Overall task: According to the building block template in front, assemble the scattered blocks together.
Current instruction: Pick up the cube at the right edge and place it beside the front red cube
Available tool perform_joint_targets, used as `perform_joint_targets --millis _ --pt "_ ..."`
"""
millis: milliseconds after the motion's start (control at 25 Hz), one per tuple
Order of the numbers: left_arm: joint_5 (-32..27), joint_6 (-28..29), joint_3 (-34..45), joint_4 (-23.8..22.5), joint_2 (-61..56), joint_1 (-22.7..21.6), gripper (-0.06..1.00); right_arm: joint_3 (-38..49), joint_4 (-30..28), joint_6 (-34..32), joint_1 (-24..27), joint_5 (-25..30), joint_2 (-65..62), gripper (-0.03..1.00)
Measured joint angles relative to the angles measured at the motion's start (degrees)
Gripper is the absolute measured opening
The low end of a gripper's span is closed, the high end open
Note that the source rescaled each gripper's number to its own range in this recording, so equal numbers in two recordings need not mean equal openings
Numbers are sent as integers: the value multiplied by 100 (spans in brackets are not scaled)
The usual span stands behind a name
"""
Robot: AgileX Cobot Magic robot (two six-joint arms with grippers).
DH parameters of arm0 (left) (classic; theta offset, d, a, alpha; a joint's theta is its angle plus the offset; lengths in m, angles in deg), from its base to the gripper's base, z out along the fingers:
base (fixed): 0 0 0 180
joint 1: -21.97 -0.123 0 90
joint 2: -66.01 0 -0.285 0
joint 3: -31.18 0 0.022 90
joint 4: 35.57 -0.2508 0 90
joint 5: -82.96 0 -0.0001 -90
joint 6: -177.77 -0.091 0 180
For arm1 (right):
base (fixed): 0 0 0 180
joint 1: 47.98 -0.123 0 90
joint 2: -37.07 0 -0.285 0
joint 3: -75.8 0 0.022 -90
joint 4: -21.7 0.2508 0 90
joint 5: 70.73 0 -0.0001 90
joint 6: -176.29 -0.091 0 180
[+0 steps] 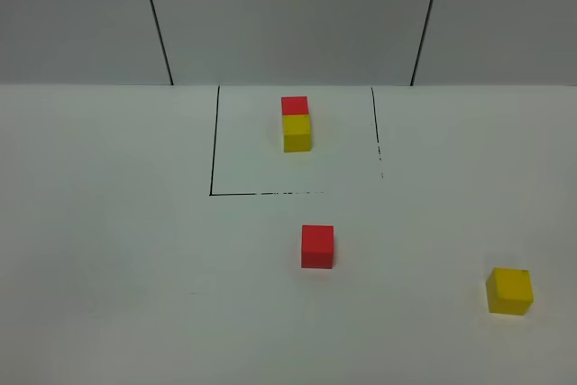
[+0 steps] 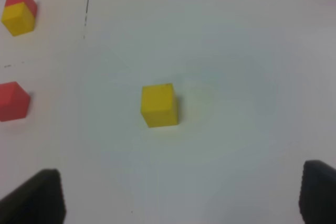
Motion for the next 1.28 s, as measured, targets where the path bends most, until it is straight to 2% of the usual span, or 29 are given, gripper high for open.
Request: perform_joint_targets --millis 1280 --pt "0 -132 0 0 0 5 44 0 0 4 0 0 0 78"
